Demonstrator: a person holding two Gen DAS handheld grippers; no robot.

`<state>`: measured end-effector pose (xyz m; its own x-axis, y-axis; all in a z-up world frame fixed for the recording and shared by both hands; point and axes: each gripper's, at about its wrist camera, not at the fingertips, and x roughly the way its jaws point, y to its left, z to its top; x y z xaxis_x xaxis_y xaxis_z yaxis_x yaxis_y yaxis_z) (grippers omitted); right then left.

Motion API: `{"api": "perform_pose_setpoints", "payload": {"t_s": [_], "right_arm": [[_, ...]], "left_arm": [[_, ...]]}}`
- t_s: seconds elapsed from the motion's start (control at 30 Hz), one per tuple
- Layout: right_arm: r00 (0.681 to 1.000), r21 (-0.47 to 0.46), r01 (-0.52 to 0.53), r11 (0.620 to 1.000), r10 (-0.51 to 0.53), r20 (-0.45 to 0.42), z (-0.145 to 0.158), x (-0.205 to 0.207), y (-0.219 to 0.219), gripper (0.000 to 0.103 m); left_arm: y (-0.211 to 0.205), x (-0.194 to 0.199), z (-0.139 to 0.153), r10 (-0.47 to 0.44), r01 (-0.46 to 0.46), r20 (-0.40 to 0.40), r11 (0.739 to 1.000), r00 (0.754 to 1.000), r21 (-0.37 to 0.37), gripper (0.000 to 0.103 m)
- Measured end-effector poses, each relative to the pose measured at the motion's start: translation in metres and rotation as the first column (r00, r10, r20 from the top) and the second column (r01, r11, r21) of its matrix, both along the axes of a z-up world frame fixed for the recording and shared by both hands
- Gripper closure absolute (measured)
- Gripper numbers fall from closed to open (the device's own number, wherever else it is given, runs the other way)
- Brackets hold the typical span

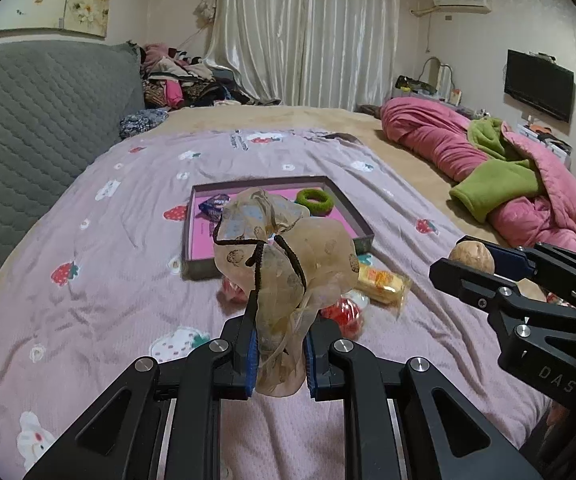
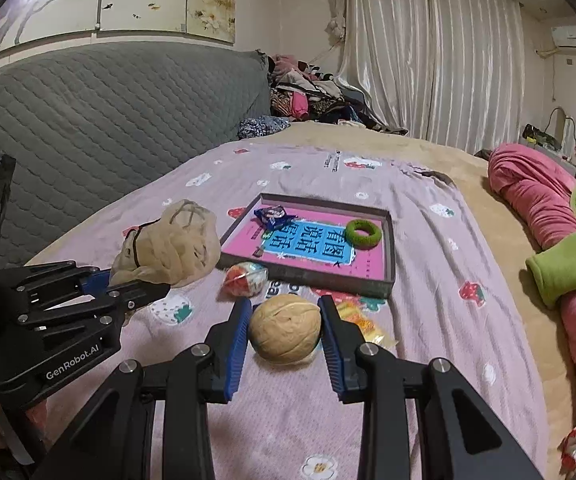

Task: Organize objects
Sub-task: 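Carry the mesh bag with the left tool over the book while the right tool brings the walnut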

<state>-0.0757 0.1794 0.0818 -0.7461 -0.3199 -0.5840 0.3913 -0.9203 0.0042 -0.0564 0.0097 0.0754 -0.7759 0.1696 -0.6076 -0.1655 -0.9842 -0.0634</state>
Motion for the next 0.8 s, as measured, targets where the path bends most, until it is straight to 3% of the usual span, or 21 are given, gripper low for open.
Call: {"api": "perform_pose_setpoints", "payload": {"t_s": [0.8], "right_arm": [[0.999, 0.023, 0.025, 0.999, -0.024, -0.043, 0.051, -0.081, 0.009, 0.068]], "left_arm": [[0.004, -0.088, 0.065, 0.012, -0.012, -0.053, 1.0, 0.999, -0.003, 0.085]]}}
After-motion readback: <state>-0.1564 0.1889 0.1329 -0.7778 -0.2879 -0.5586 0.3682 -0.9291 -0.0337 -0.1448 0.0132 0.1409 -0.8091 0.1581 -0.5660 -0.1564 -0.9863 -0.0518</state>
